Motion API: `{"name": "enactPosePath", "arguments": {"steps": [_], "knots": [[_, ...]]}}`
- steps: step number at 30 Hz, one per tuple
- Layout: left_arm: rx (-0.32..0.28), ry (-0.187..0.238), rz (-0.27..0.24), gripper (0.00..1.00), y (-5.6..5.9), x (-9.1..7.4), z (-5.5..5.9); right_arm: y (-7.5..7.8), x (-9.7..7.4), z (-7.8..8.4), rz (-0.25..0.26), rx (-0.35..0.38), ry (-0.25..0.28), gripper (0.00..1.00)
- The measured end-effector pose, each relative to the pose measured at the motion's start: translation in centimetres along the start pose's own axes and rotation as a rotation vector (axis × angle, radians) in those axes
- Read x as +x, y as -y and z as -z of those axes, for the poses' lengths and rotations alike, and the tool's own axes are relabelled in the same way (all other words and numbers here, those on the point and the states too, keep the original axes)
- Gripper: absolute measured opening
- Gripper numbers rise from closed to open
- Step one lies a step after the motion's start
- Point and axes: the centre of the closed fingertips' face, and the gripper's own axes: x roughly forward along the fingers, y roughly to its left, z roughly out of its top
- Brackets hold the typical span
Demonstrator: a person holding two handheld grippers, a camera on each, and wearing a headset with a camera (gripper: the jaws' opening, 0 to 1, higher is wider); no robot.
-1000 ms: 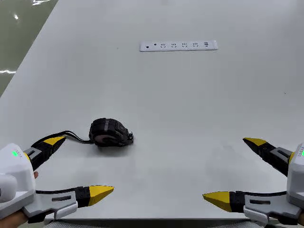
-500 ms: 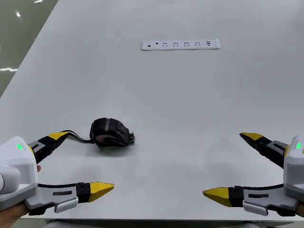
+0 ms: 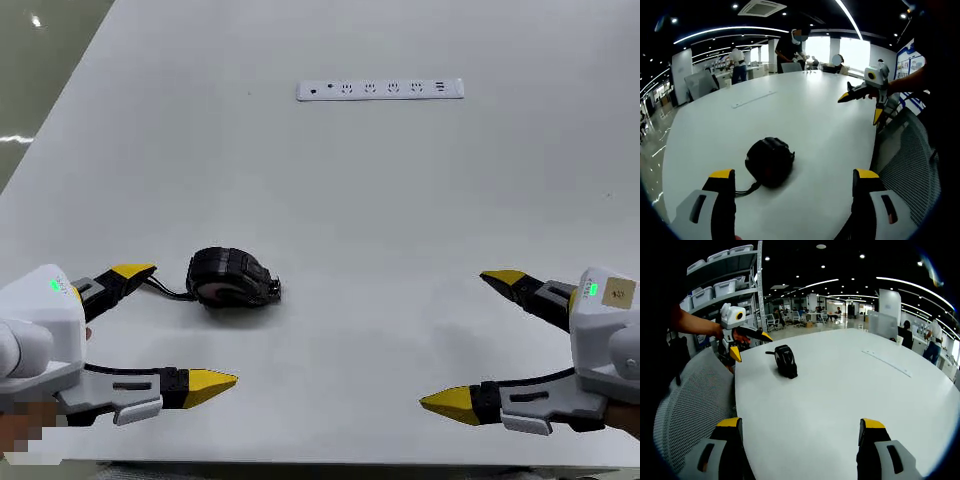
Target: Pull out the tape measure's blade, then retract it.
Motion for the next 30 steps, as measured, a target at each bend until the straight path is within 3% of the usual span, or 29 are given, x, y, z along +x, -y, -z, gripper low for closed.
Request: {"name": "enactPosePath", "arguments": {"steps": [12,30], "knots": [[0.046,-0.047,0.058,0.93,-1.0,0.9,0.2,0.5,2.0,-0.6,-0.072,-0.072,-0.03,0.95],[0.138,-0.099,0.129,0.78,-2.7,2.5,-0.3,1.3,5.2,-2.3,-0.173,-0.207,-0.023,0.83]]}}
